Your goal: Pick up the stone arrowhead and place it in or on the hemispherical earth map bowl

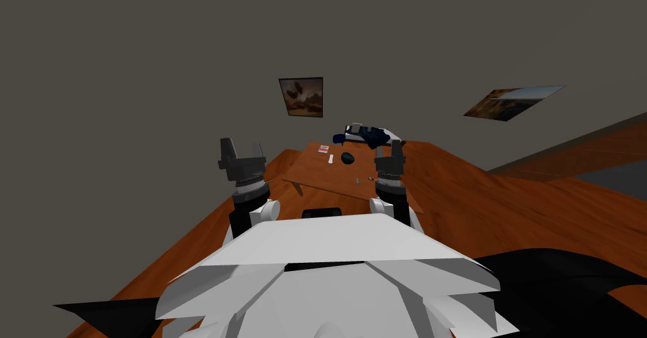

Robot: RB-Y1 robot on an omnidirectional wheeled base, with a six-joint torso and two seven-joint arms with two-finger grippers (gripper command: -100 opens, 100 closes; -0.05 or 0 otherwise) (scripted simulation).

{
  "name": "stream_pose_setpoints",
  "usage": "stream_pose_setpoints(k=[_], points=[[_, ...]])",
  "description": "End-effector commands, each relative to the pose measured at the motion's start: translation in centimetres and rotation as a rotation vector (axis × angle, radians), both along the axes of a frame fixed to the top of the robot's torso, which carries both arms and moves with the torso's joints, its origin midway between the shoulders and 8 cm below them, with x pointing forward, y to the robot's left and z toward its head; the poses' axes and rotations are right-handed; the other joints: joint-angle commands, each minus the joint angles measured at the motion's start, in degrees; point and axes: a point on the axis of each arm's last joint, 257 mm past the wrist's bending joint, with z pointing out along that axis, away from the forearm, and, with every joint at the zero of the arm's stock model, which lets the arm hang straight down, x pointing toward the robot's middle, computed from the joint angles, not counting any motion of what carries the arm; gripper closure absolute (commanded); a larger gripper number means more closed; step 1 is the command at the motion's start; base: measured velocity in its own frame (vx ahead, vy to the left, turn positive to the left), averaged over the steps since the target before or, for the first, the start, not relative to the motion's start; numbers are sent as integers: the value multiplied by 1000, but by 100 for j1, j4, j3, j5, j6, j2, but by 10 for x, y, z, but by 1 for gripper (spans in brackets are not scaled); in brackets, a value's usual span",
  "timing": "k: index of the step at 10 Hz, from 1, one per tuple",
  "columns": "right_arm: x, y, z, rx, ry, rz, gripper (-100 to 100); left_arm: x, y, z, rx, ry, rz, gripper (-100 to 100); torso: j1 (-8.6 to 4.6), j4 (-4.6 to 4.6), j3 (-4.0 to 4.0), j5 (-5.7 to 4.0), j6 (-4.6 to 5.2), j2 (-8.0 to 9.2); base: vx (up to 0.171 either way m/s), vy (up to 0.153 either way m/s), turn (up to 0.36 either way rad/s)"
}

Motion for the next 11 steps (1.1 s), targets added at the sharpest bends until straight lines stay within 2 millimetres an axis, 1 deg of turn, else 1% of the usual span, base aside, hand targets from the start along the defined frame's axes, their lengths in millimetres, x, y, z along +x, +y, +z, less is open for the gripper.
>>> stream_pose_setpoints(k=[1, 4, 6, 8, 9, 11], points=[[5, 4, -5, -16, 18, 18, -100, 0, 0, 0, 0, 0, 0, 0, 0, 0, 0, 0, 0, 0, -7, -8, -10], [21, 12, -24, -43, 82, 65, -100, 0, 0, 0, 0, 0, 0, 0, -10, 2, 4, -2, 0, 8, -23, -25, -11], [35, 17, -43, -56, 143, 98, -100, 0, 0, 0, 0, 0, 0, 0, -18, 2, 5, -4, 0, 8, -29, -41, -9], [52, 21, -69, -67, 219, 130, -100, 0, 0, 0, 0, 0, 0, 0, -18, 3, 7, -4, 0, 12, -41, -42, -5], [52, 21, -69, -67, 219, 130, -100, 0, 0, 0, 0, 0, 0, 0, -18, 3, 8, -4, 0, 15, -32, -37, 4], [68, 24, -100, -78, 307, 158, -100, 0, 0, 0, 0, 0, 0, 0, -15, 2, 6, -4, 0, 10, -28, -34, 9]])
